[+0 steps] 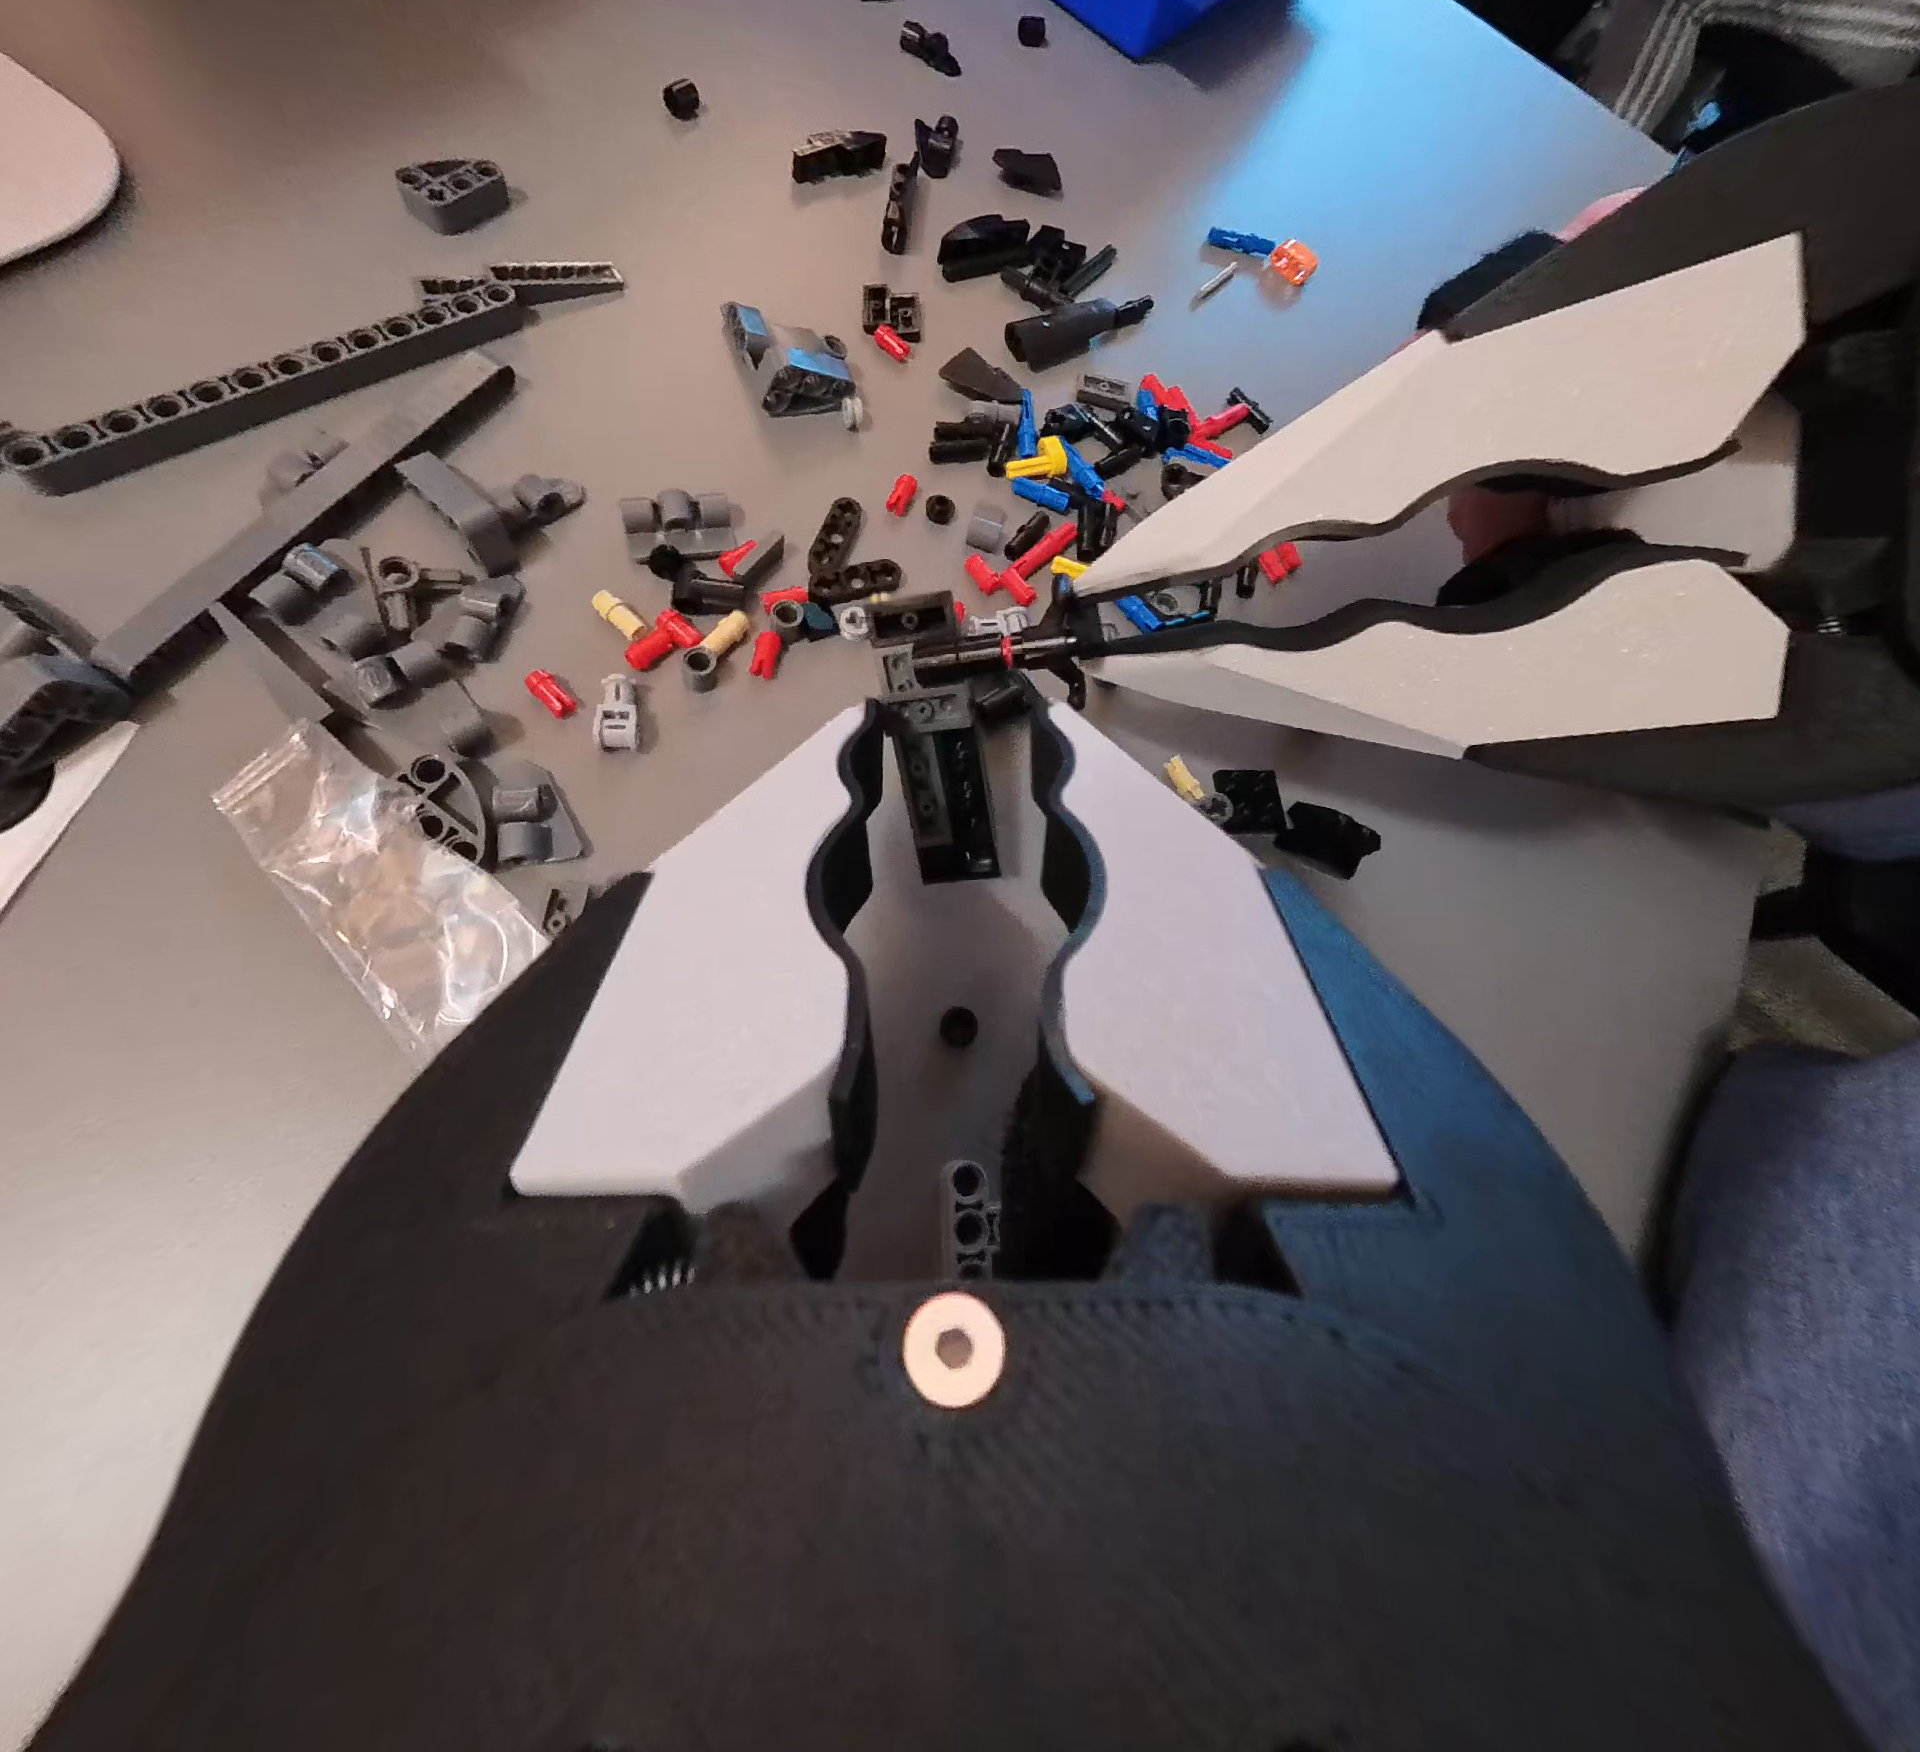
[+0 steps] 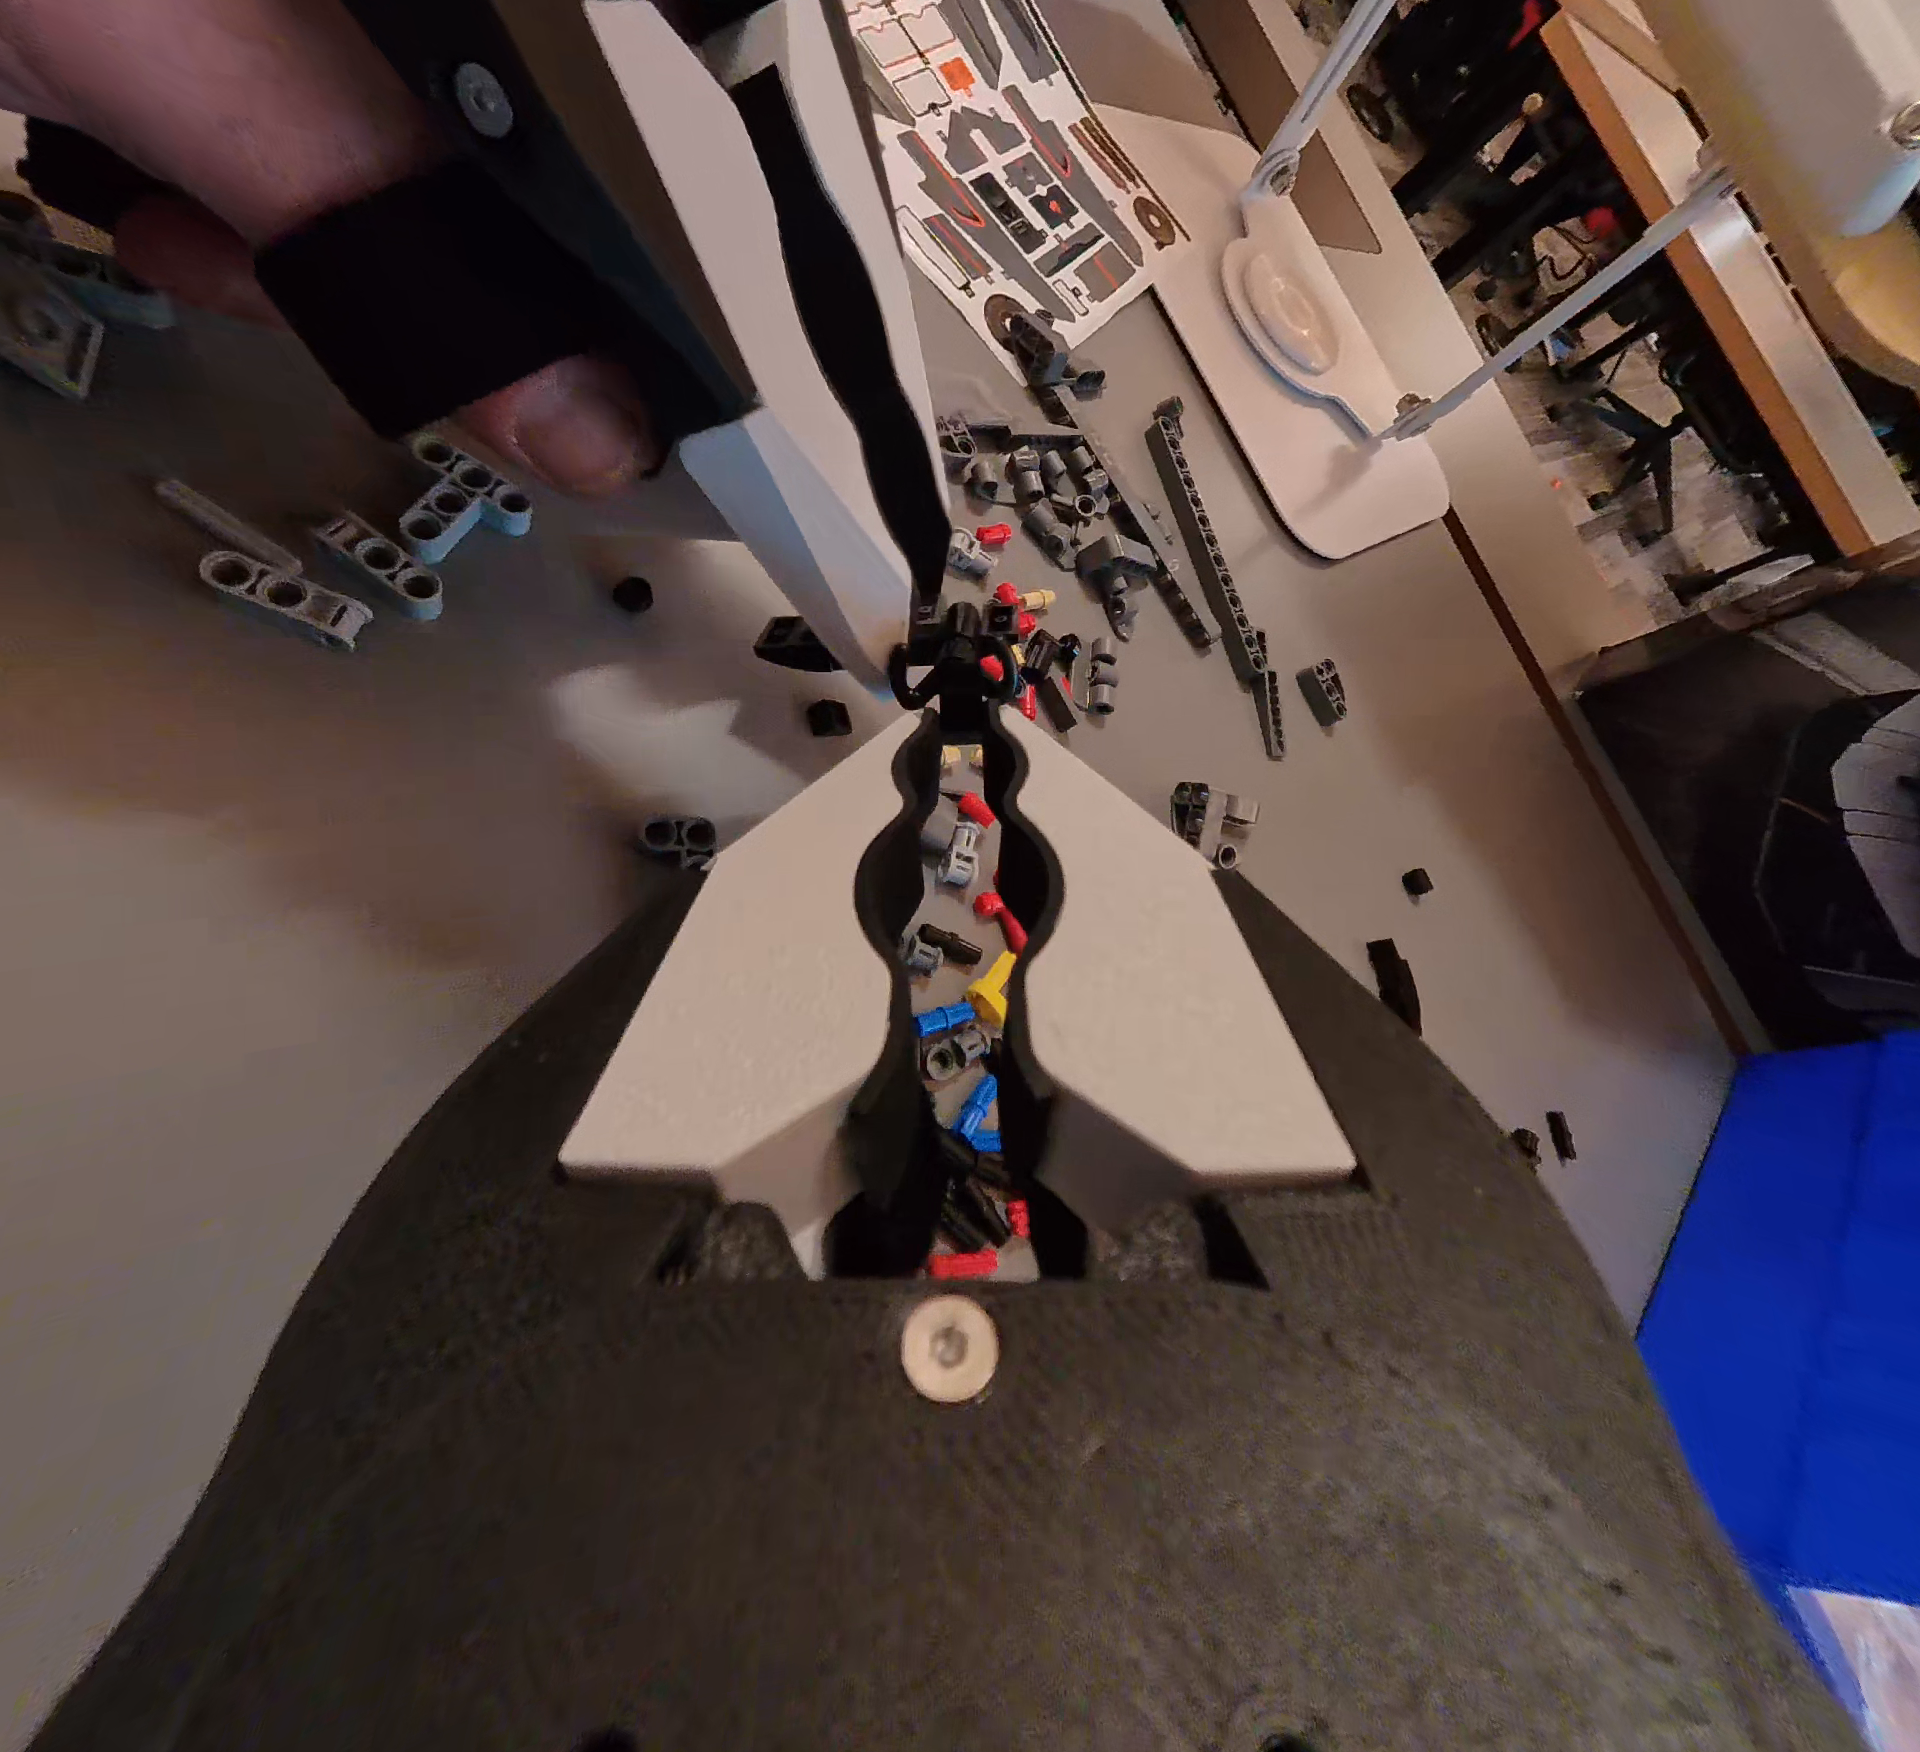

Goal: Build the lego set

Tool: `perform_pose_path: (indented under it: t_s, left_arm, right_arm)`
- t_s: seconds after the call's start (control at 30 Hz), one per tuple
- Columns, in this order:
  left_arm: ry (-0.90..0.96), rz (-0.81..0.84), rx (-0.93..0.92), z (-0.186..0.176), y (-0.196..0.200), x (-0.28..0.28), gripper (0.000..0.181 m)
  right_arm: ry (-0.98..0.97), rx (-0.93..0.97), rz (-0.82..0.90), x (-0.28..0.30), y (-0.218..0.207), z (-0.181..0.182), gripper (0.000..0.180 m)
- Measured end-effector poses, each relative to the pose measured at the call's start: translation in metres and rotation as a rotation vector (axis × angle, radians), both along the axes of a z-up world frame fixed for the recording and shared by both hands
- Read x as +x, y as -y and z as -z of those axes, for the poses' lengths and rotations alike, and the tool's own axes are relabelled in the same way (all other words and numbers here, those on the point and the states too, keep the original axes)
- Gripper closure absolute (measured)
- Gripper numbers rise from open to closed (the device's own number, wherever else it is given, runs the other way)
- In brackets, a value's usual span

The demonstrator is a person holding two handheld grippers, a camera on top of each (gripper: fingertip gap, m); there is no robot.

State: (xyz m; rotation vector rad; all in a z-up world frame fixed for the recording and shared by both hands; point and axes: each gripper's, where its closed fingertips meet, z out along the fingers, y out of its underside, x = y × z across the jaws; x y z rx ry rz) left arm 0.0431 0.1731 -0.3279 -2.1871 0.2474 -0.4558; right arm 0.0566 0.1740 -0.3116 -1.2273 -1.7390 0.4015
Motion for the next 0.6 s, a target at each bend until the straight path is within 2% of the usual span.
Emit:
perform_pose_path:
  t_s: [0.27,0.6]
  left_arm:
    - [0.149,0.066,0.013,-0.0050,0.0046,0.0061,0.135]
    - [0.166,0.045,0.023,-0.0049,0.0030,0.0029,0.144]
  right_arm:
    - [0.003,0.003,-0.010,-0.0017,0.0021,0.0025,0.175]
    - [0.000,-0.002,-0.005,-0.0026,0.0010,0.0018,0.175]
